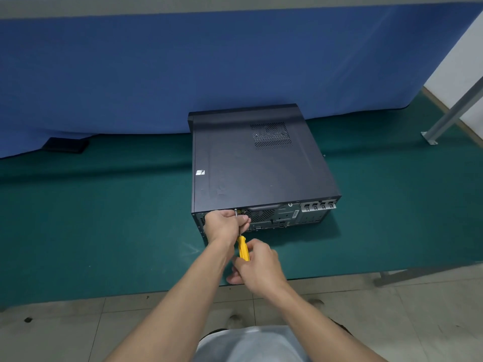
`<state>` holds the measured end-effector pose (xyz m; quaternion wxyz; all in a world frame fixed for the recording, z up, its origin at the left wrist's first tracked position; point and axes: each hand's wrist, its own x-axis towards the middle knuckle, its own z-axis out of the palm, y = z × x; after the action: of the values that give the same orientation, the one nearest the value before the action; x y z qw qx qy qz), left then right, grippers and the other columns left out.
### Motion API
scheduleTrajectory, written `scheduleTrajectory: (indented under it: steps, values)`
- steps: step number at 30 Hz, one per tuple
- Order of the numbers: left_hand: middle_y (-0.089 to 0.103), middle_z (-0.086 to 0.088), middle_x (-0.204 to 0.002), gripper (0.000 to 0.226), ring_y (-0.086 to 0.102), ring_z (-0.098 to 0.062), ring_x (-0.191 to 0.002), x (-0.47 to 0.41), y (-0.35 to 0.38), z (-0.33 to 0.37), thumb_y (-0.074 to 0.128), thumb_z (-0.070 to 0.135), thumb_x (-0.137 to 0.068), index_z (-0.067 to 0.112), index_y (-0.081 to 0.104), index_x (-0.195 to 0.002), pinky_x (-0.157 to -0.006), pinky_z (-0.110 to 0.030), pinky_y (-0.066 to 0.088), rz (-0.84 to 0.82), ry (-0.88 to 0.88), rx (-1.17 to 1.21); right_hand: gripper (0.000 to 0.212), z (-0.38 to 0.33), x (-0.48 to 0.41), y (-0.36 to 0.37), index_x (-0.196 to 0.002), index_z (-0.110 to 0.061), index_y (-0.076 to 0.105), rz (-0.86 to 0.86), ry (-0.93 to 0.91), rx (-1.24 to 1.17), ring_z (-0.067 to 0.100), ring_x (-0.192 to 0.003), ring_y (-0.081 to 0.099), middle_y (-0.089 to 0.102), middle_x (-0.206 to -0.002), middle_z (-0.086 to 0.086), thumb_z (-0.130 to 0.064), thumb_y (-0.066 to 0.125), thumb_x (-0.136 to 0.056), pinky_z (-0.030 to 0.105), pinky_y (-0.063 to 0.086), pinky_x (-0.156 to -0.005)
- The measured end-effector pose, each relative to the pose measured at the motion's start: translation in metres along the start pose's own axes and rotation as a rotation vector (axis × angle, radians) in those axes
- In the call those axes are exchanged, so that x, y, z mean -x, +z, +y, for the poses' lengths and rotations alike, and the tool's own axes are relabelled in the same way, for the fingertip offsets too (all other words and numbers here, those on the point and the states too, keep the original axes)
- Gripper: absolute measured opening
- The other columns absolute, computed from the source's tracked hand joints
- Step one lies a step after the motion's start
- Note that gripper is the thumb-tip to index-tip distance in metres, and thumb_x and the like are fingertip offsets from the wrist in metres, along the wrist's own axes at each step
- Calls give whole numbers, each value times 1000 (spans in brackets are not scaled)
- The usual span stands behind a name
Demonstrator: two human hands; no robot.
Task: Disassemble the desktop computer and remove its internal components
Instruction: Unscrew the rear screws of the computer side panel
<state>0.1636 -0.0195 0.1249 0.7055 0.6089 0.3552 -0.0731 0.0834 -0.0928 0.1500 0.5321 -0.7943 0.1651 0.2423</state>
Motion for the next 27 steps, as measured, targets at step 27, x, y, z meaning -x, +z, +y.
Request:
scheduleTrajectory:
  steps: [27]
  values:
    - [70,-20,-86,15,74,-25,-73,1,-4,1,66,-12,-83,2,61,-84,-66,-28,59,-12,-23,48,10,4,-1,-3,-93,-13,54,-37,74,-74,12,-59,70,70,-74,3,-6,61,-89,18,54,-59]
